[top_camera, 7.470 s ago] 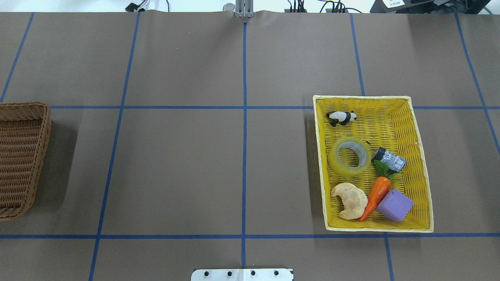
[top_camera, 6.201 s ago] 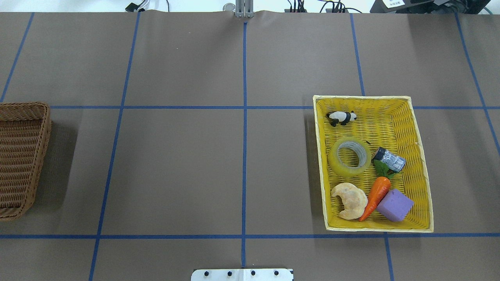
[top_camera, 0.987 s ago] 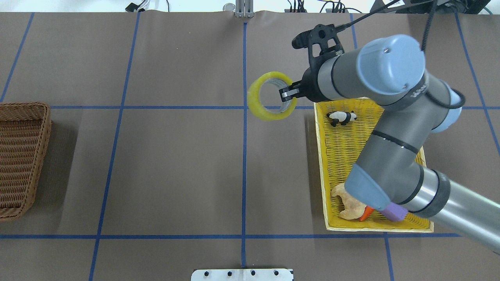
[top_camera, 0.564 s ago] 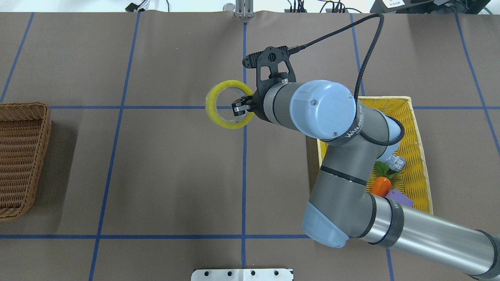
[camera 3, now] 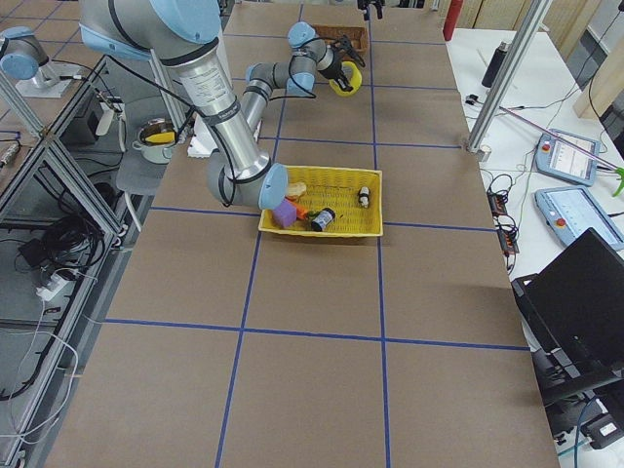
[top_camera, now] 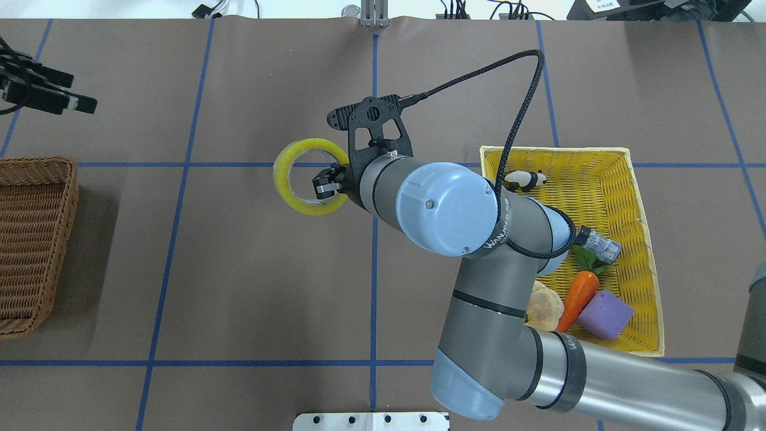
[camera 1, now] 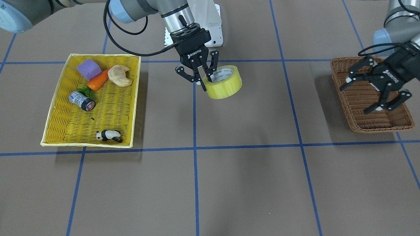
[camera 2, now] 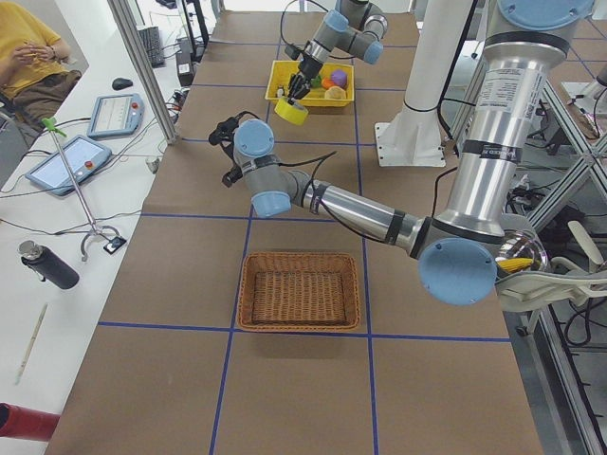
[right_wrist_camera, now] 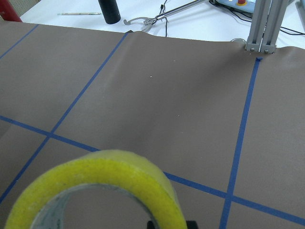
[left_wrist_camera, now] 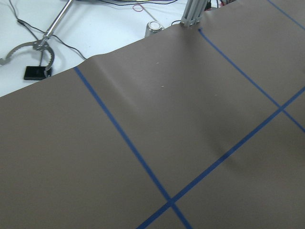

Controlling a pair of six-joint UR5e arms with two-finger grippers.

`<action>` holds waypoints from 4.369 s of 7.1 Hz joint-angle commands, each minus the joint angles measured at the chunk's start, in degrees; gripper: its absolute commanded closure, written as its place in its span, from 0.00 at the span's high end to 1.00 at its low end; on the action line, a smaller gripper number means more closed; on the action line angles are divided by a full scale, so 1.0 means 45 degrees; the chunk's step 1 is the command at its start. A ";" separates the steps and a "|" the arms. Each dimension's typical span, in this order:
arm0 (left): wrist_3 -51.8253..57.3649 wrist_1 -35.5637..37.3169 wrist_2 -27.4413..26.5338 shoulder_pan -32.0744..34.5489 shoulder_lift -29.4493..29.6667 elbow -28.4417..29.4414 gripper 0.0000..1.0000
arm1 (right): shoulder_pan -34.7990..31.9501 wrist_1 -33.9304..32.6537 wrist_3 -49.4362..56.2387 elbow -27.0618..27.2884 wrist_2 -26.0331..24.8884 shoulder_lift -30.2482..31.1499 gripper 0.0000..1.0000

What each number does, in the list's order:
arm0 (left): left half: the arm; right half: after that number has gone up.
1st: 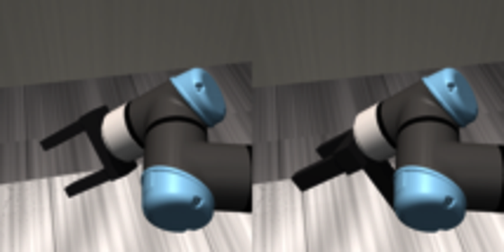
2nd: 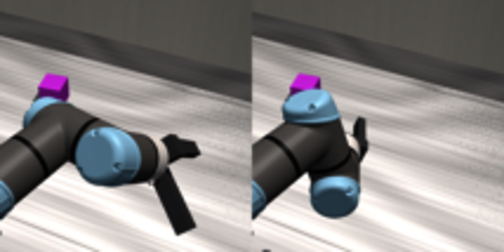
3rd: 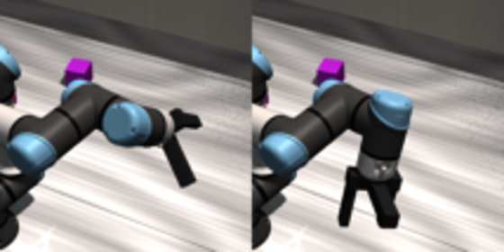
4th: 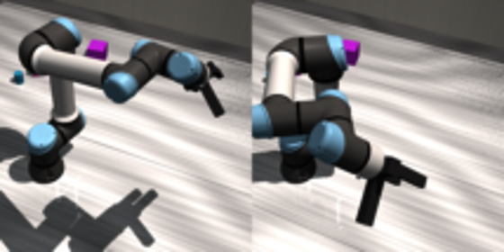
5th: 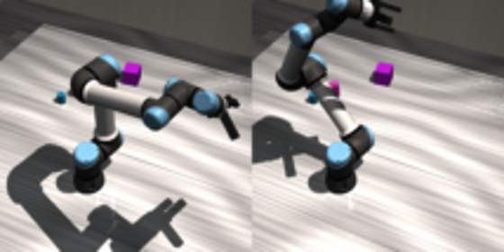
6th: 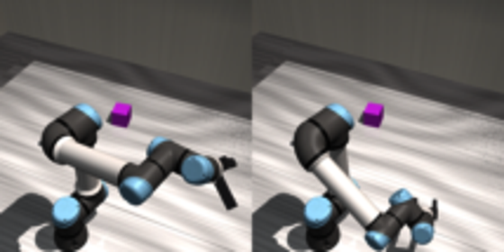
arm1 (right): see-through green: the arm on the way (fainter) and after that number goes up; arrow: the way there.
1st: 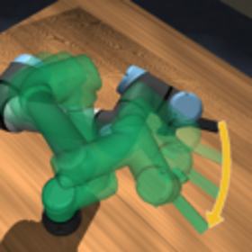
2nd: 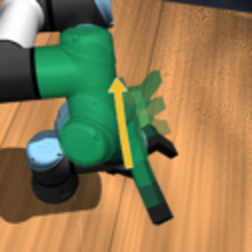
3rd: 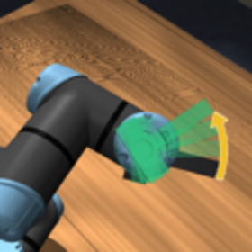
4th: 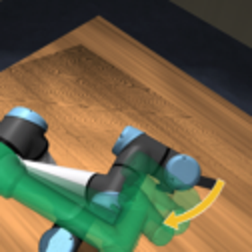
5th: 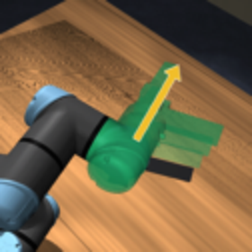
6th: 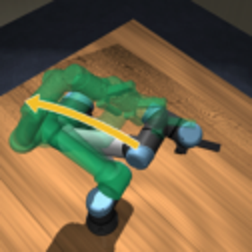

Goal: Move tape to another basket

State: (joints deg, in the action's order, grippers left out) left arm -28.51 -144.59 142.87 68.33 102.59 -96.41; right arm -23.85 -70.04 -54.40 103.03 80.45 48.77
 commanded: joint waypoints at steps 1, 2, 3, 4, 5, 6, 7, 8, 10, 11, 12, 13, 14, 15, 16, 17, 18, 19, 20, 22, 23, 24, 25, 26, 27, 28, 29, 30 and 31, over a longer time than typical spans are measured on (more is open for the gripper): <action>-0.1796 -0.1357 -0.0048 -0.1544 0.0772 -0.0002 0.97 | 0.0163 0.0954 -0.0002 -0.0491 -0.0260 -0.0036 0.00; -0.2447 -0.1983 -0.0068 -0.2111 0.0989 0.0095 0.97 | 0.0163 0.0955 -0.0002 -0.0493 -0.0261 -0.0055 0.00; -0.2685 -0.2047 -0.0068 -0.2504 0.1127 -0.0059 0.97 | 0.0183 0.0955 -0.0002 -0.0493 -0.0261 -0.0075 0.00; -0.3306 -0.2048 -0.0126 -0.2740 0.1573 -0.0002 0.97 | 0.0202 0.0955 -0.0002 -0.0493 -0.0261 -0.0133 0.00; -0.3448 -0.2067 -0.0165 -0.3090 0.1809 0.0075 0.97 | 0.0280 0.0955 -0.0002 -0.0493 -0.0261 -0.0327 0.00; -0.3778 -0.2067 -0.0166 -0.3345 0.2063 0.0038 0.97 | 0.0338 0.0955 -0.0002 -0.0493 -0.0280 -0.0348 0.00; -0.4613 -0.2086 -0.0185 -0.3541 0.2452 0.0037 0.97 | 0.0416 0.0935 -0.0002 -0.0513 -0.0532 -0.0445 0.00; -0.4834 -0.2087 -0.0185 -0.3640 0.2534 0.0018 0.97 | 0.0533 0.0935 -0.0002 -0.0513 -0.0708 -0.0427 0.00; -0.5361 -0.2087 -0.0185 -0.3699 0.2573 0.0018 0.97 | 0.0651 0.0955 -0.0002 -0.0591 -0.0983 -0.0446 0.00; -0.5363 -0.2087 -0.0185 -0.3718 0.2573 0.0076 0.97 | 0.0671 0.0955 -0.0002 -0.0591 -0.1003 -0.0523 0.00; -0.5363 -0.2087 -0.0185 -0.3835 0.2573 0.0096 0.97 | 0.0671 0.0955 -0.0002 -0.0591 -0.1003 -0.0544 0.00; -0.5363 -0.2087 -0.0185 -0.3894 0.2573 0.0115 0.97 | 0.0671 0.0955 -0.0002 -0.0572 -0.1003 -0.0582 0.00; -0.5363 -0.2087 -0.0185 -0.3914 0.2573 0.0115 0.94 | 0.0671 0.0955 -0.0002 -0.0571 -0.1003 -0.0583 0.00; -0.5363 -0.2067 -0.0185 -0.4011 0.2573 0.0115 0.78 | 0.0671 0.0955 -0.0002 -0.0571 -0.1003 -0.0583 0.00; -0.5363 -0.2067 -0.0185 -0.3992 0.2554 0.0115 0.45 | 0.0671 0.0974 -0.0002 -0.0552 -0.1003 -0.0583 0.00; -0.5421 -0.2067 -0.0185 -0.4011 0.2554 0.0115 0.01 | 0.0671 0.1342 -0.0002 -0.0552 -0.1003 -0.0583 0.26; -0.5789 -0.2086 -0.0185 -0.4012 0.2554 0.0115 0.00 | 0.0671 0.2099 -0.0002 -0.0591 -0.1003 -0.0447 0.99; -0.5832 -0.2087 -0.0205 -0.4012 0.2554 0.0115 0.00 | 0.0690 0.2126 -0.0021 -0.0572 -0.0984 -0.0407 1.00; -0.5832 -0.2087 -0.0205 -0.4012 0.2535 0.0115 0.00 | 0.0710 0.2146 0.0094 -0.0494 -0.0984 -0.0310 1.00; -0.5832 -0.2087 -0.0456 -0.4012 0.2515 0.0135 0.00 | 0.0710 0.2146 0.0096 -0.0164 -0.0964 -0.0135 1.00; -0.5832 -0.2067 -0.0555 -0.4012 0.2476 0.0193 0.00 | 0.0710 0.2166 0.0096 0.0283 -0.0906 0.0118 1.00; -0.5813 -0.2067 -0.0556 -0.3992 0.2398 0.0232 0.00 | 0.0691 0.2204 -0.0040 0.0539 -0.0886 0.0352 1.00; -0.5813 -0.2067 -0.0634 -0.3934 0.2320 0.0252 0.00 | 0.0671 0.2224 -0.0447 0.0581 -0.0905 0.0587 1.00; -0.5832 -0.2048 -0.0654 -0.3837 0.2223 0.0252 0.00 | 0.0594 0.2224 -0.0993 0.0600 -0.0905 0.0647 1.00; -0.6103 -0.2048 -0.0635 -0.3662 0.2164 0.0291 0.00 | 0.0458 0.2089 -0.1694 0.0581 -0.0925 0.0764 1.00; -0.6879 -0.2106 -0.0615 -0.3370 0.2086 0.0272 0.00 | 0.0127 0.2068 -0.2204 0.0542 -0.0906 0.1248 1.00; -0.7157 -0.2106 -0.0596 -0.3000 0.1737 0.0233 0.00 | -0.0514 0.2049 -0.2209 0.0484 -0.0693 0.2007 1.00; -0.7179 -0.2106 -0.0518 -0.2532 0.1212 0.0232 0.00 | -0.1893 0.1855 -0.2190 0.0329 0.1417 0.2421 1.00; -0.7199 -0.2300 -0.0459 -0.2044 0.0626 0.0194 0.00 | -0.3222 0.0790 -0.1958 0.0172 0.3391 0.2580 1.00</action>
State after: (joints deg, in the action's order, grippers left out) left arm -60.55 -154.28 140.48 56.62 108.28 -95.39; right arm -31.48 -62.51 -63.92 104.61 85.87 58.80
